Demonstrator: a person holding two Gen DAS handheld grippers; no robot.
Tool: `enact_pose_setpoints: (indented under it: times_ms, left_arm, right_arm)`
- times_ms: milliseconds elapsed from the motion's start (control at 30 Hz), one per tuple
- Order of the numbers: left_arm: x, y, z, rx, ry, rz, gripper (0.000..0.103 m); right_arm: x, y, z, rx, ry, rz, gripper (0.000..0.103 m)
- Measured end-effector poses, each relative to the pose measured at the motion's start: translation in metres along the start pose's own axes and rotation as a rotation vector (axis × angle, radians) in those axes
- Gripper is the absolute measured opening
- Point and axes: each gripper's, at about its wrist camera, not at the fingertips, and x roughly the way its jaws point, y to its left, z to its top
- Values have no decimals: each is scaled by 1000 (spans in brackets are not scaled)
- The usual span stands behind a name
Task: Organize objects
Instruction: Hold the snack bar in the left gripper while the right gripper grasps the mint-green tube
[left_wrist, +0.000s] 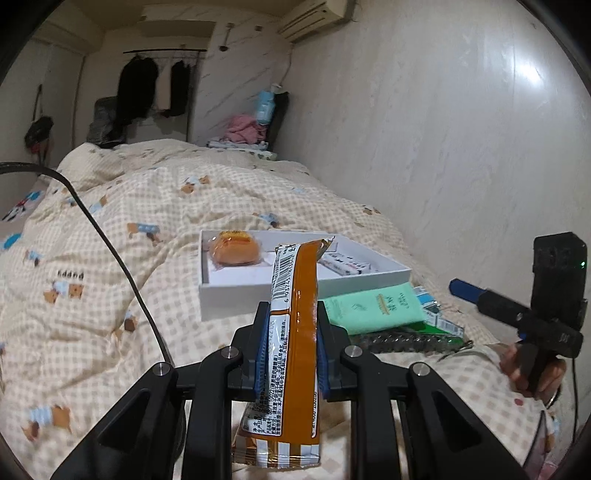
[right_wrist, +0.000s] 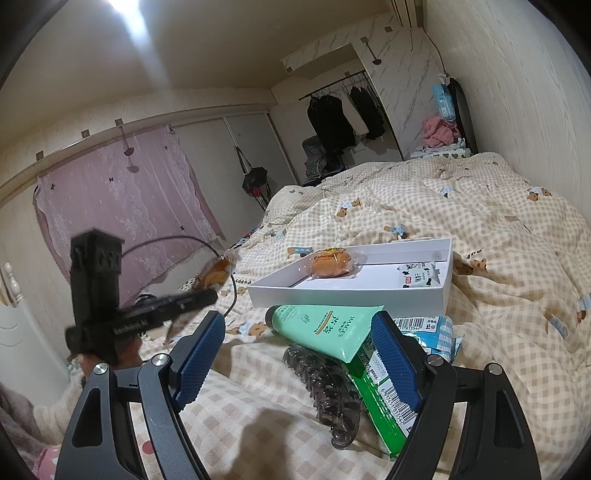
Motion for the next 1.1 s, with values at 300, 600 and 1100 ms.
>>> enact_pose_setpoints:
  times_ms: [300, 600, 1100]
  left_arm:
    - [0, -9, -3, 39, 14, 0, 24]
    - [4, -19, -6, 99, 23, 22, 24]
    - [10, -19, -8, 112, 45, 21, 24]
  right_arm:
    - [0, -2, 0, 6, -1, 0, 82]
    - [13, -19, 20, 123, 93, 69, 82]
    - [54, -65, 20, 402, 389, 64, 54]
